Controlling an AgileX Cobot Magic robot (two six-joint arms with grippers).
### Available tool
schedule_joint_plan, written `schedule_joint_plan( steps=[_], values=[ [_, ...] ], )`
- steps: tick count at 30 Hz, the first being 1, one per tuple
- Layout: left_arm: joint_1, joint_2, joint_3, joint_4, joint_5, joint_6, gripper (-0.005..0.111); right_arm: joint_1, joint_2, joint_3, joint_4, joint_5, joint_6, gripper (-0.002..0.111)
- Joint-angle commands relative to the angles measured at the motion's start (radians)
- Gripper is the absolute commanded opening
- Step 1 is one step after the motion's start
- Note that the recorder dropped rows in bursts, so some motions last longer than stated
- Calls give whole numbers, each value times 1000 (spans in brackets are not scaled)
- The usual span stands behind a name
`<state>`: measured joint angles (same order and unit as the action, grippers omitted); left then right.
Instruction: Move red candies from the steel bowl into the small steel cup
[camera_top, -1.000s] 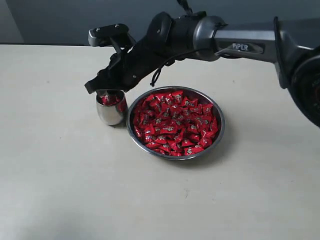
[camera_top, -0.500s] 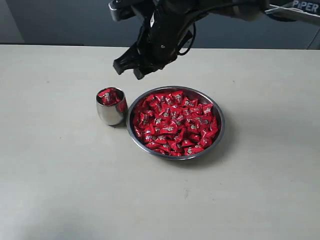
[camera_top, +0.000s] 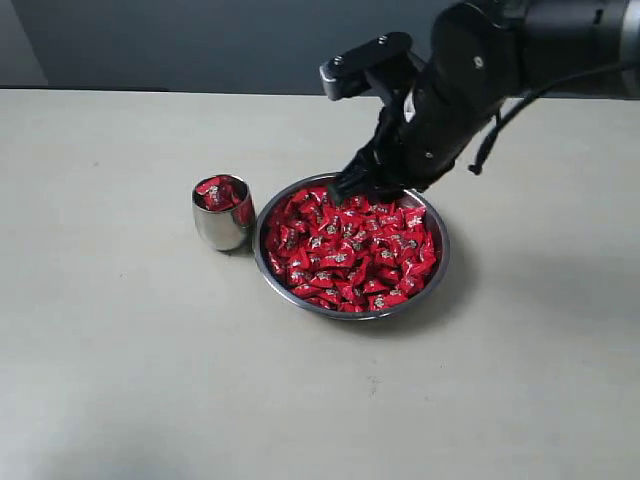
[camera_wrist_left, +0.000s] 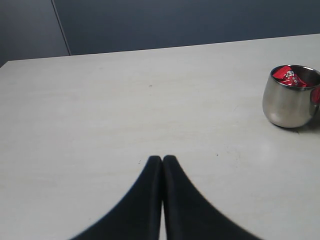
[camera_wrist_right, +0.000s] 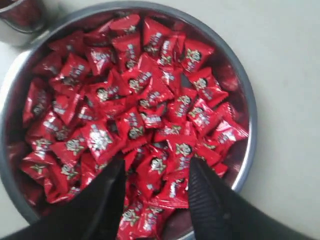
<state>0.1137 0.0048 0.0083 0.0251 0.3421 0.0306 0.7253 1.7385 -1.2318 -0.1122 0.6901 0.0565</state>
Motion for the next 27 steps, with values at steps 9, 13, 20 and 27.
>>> schedule_joint_plan(
  steps=[9, 13, 20, 27],
  values=[
    [-5, -5, -8, 2, -5, -1, 0, -74, -6, 191, 112, -268, -87, 40],
    [-5, -5, -8, 2, -5, -1, 0, -74, 34, 189, 320, -294, -301, 40],
    [-5, -5, -8, 2, -5, -1, 0, -74, 109, 179, 637, -290, -605, 41],
    [-5, -5, -8, 2, -5, -1, 0, -74, 200, 76, 657, -199, -607, 41]
  ],
)
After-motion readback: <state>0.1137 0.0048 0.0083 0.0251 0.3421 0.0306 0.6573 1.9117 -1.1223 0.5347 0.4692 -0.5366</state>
